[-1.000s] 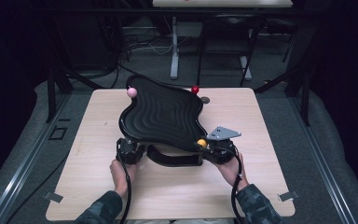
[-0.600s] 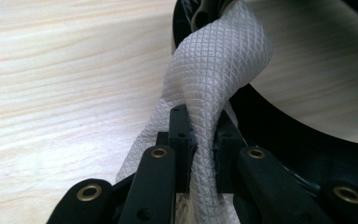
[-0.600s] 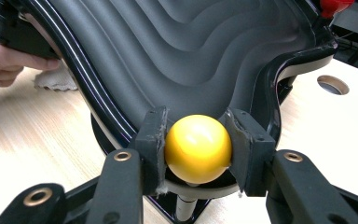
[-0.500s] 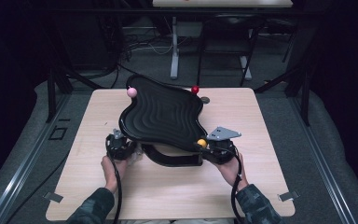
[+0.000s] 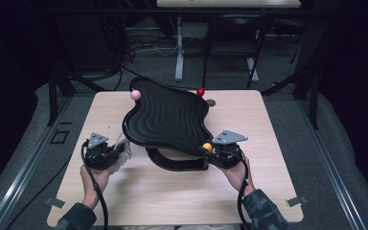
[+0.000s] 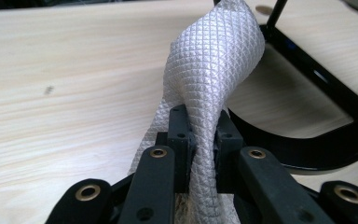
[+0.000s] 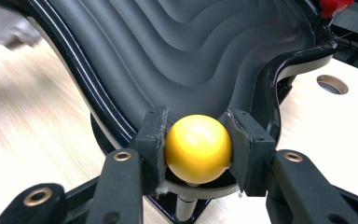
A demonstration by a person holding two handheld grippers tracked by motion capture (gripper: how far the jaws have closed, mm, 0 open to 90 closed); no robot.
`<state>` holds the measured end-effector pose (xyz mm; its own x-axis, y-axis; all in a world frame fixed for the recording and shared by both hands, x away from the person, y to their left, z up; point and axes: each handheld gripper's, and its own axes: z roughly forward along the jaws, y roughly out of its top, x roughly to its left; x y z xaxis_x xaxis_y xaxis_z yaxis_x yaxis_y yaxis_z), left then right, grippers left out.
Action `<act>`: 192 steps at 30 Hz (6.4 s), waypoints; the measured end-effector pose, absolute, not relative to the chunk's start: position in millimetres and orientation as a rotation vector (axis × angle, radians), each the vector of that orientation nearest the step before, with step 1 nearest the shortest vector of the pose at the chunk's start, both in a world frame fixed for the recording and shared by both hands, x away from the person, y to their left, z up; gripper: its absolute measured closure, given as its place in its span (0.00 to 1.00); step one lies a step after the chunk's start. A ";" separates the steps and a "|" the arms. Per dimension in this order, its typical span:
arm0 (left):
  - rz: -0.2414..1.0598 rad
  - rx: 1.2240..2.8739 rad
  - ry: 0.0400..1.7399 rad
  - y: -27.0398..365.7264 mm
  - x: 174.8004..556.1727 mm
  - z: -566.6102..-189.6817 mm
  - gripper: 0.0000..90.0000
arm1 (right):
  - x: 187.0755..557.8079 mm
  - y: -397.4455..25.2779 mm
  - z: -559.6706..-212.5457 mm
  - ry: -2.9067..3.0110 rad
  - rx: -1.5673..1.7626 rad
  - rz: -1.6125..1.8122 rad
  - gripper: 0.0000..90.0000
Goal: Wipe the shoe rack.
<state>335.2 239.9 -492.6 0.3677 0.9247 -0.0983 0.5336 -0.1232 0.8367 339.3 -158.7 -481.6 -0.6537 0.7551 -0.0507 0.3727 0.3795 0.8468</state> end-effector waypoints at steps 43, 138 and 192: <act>0.852 2.144 0.911 212.0 383.8 -405.8 0.91 | 339.3 -158.3 -481.5 2.211 0.972 1.190 0.66; 0.660 2.087 1.070 221.1 295.9 -507.0 0.90 | 353.0 -190.7 -471.7 2.258 1.059 1.082 0.55; 0.624 1.799 0.906 193.3 356.4 -467.4 0.89 | 368.3 -187.0 -488.7 2.145 1.062 1.124 0.66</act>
